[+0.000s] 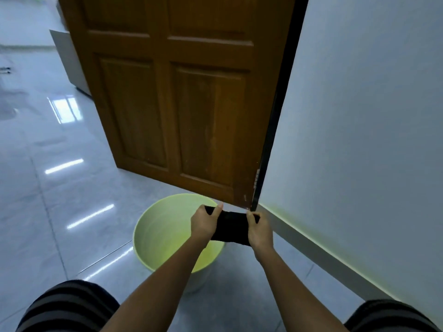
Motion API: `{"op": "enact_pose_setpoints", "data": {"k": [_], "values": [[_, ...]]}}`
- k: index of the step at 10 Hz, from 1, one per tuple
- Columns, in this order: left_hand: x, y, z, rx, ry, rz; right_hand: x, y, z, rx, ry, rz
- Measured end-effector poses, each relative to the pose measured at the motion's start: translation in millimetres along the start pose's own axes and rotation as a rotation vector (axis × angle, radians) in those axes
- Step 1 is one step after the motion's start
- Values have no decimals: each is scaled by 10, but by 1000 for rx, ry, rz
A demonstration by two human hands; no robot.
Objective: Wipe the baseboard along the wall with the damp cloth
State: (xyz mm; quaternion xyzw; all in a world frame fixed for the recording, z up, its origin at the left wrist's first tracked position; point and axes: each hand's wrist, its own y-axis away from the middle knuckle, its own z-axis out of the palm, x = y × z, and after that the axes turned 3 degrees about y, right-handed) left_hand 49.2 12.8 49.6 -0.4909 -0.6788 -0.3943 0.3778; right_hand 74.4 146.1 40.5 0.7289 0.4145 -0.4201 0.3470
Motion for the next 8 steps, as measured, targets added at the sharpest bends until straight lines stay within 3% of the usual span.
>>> {"op": "enact_pose_setpoints", "data": {"k": [2, 3, 5, 6, 7, 8], "values": [[-329, -315, 209, 88, -92, 33, 269, -224, 305, -7, 31, 81], [-535, -490, 340, 44, -110, -43, 471, -381, 464, -29, -1, 164], [-860, -604, 576, -119, -126, -72, 685, -475, 809, -243, -374, 434], [-1123, -607, 739, -85, -59, -111, 901, -525, 968, -216, -437, 398], [-1149, -566, 737, -119, -122, -127, 998, -553, 982, -219, -313, 282], [-976, -659, 516, -37, -355, -72, 781, -785, 804, -272, 58, 266]]}}
